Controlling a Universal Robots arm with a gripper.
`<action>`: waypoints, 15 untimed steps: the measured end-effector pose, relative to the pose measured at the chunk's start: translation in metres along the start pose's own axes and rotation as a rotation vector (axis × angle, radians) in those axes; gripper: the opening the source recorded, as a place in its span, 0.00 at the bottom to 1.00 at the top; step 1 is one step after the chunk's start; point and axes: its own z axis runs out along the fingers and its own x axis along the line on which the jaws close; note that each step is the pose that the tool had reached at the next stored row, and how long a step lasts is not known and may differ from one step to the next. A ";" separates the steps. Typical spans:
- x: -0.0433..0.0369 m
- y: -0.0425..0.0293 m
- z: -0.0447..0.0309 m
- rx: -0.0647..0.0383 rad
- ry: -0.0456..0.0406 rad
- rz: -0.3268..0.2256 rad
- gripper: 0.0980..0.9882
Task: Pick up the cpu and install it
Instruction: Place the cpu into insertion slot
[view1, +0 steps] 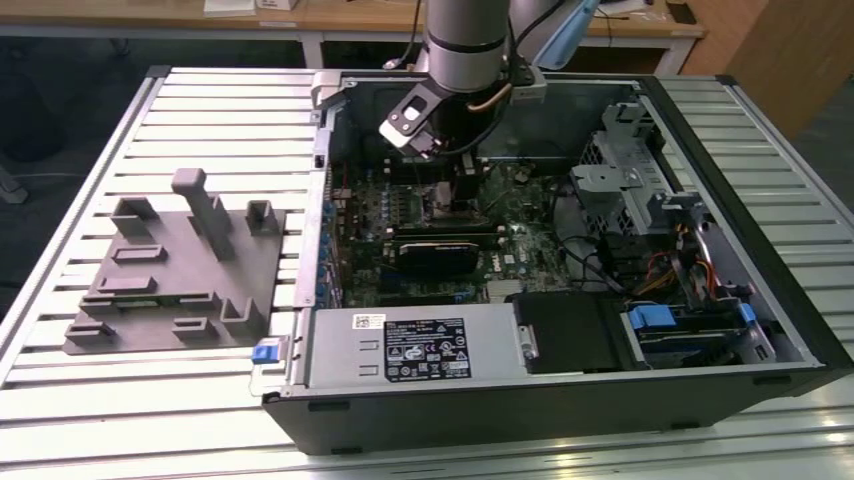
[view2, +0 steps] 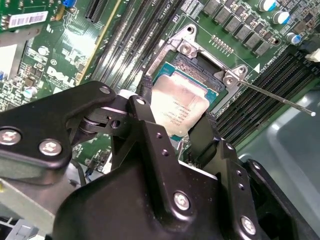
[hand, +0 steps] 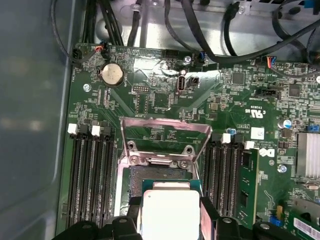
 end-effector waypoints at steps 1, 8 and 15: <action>0.0005 0.0000 0.0006 0.000 0.0001 0.002 0.50; 0.0023 -0.0001 0.0055 0.001 -0.0021 0.051 0.50; 0.0067 -0.0003 0.0127 0.001 -0.0024 0.055 0.50</action>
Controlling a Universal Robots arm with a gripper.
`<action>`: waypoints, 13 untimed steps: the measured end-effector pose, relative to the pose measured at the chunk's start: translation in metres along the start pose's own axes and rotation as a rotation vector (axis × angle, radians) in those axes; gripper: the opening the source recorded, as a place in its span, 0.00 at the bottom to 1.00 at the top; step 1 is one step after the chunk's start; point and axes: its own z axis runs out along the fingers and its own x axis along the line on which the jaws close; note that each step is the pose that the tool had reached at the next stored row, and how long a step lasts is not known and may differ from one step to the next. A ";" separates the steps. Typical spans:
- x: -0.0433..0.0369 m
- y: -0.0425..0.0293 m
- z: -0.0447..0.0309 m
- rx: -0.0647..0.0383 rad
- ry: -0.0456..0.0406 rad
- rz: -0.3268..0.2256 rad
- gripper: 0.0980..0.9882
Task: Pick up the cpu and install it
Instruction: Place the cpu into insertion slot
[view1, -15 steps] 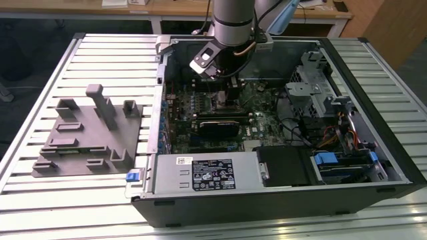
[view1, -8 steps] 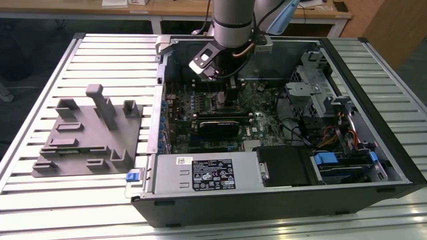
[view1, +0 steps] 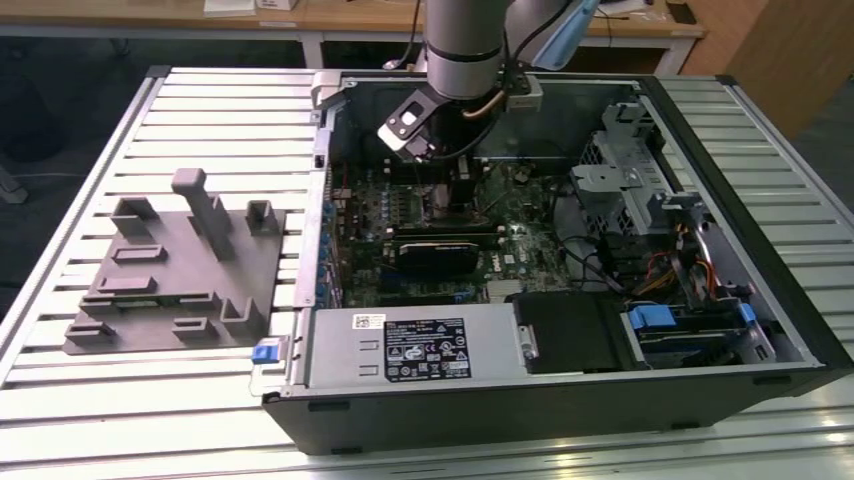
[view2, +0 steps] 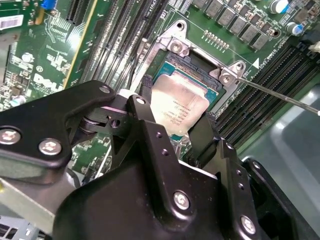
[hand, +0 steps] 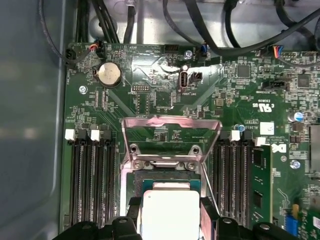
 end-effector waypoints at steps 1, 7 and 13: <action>0.0001 -0.0001 0.0015 0.000 0.0000 0.000 0.50; 0.0003 -0.0005 0.0081 0.000 -0.0001 0.004 0.50; 0.0004 -0.0007 0.0115 0.000 -0.0002 0.004 0.50</action>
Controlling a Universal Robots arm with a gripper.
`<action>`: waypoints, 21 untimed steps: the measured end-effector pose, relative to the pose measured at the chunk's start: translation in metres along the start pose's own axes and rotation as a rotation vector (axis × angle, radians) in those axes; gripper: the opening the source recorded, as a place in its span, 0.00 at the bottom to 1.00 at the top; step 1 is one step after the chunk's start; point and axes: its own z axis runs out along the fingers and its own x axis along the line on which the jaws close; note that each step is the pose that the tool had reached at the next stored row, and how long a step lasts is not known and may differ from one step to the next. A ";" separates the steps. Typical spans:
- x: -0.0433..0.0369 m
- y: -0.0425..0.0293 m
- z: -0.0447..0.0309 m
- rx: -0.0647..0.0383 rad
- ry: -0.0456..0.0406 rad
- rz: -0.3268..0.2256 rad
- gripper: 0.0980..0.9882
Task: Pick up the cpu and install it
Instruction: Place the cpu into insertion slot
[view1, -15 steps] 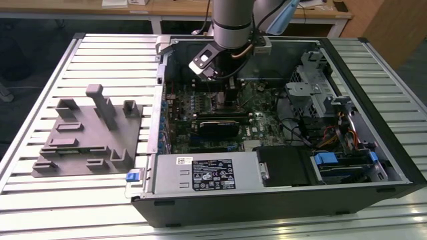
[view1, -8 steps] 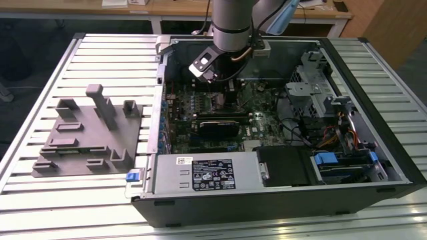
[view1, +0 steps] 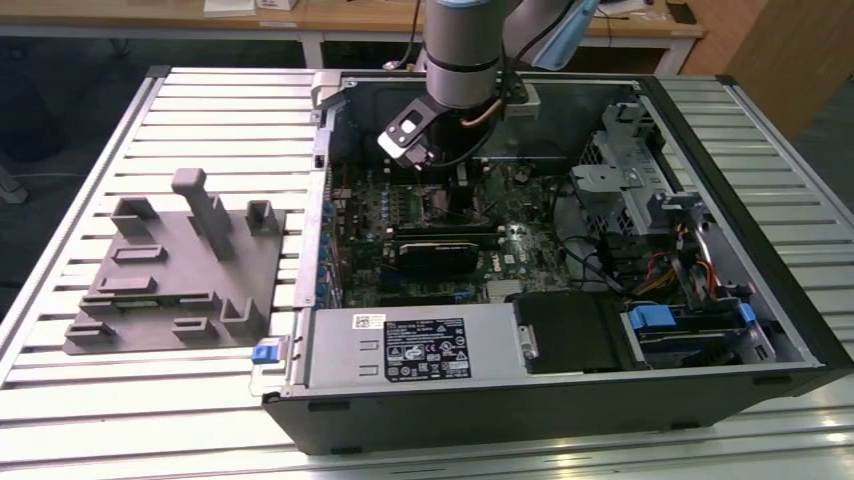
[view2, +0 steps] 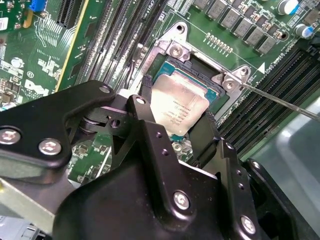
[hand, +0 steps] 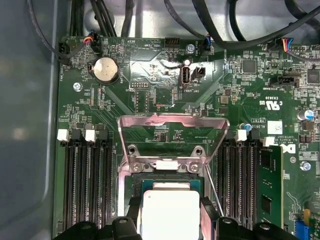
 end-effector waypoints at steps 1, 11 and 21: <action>0.0000 0.0000 0.0007 0.000 0.0001 0.000 0.50; 0.0011 -0.0001 0.0022 0.000 0.0001 -0.005 0.50; 0.0025 -0.0012 0.0036 -0.001 0.0015 -0.027 0.50</action>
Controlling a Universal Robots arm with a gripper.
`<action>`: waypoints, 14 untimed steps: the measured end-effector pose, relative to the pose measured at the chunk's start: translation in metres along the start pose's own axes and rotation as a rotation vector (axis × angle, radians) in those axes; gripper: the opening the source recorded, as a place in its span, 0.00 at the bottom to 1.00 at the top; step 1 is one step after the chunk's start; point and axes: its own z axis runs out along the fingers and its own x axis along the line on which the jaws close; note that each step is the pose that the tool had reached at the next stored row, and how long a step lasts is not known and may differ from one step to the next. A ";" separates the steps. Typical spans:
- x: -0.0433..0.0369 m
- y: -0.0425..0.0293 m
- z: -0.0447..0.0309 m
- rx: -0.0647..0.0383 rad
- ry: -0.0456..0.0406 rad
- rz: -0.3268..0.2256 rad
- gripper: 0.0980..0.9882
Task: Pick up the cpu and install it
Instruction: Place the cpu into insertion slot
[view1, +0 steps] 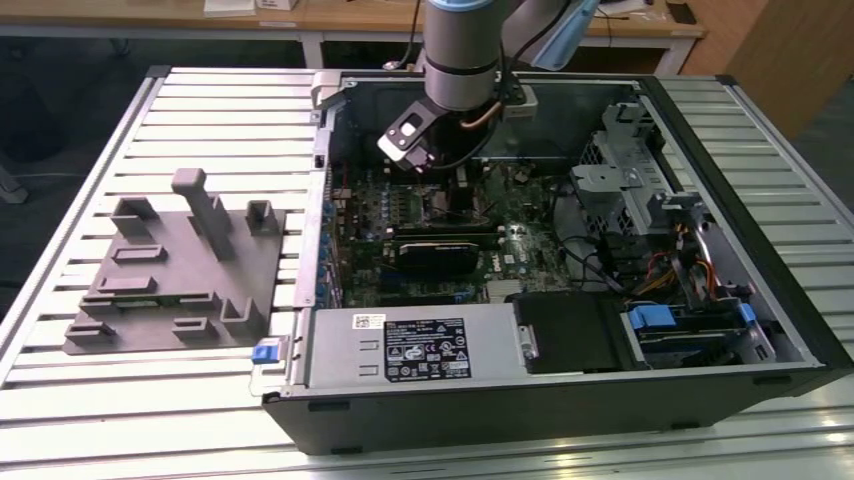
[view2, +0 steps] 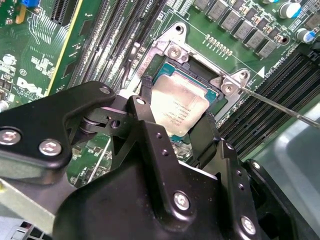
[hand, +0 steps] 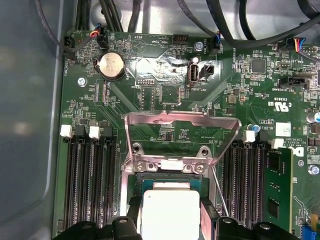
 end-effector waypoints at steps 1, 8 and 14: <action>0.0002 -0.0002 0.0000 0.000 0.0000 0.001 0.50; 0.0024 -0.0008 0.0006 0.000 -0.0005 0.007 0.50; 0.0026 -0.0008 0.0008 0.000 -0.0001 0.007 0.50</action>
